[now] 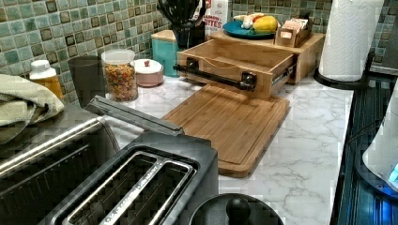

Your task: Close the drawer.

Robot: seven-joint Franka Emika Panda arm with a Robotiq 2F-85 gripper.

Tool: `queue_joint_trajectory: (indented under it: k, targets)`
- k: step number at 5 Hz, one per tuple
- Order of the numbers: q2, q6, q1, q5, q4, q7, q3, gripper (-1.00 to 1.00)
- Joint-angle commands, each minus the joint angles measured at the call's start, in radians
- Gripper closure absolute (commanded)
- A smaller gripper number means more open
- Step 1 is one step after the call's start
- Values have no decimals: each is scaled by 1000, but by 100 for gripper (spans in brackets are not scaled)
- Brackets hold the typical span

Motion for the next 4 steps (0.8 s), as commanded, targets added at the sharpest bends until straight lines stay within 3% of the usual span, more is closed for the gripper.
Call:
queue_joint_trajectory:
  k: [1,2,4]
  targets:
    - [56,84,-65,38,-20,-141,-38,100]
    - [52,214,-65,30,-99,-149,-55,100]
    - [40,281,-79,23,-188,-134,-59,100]
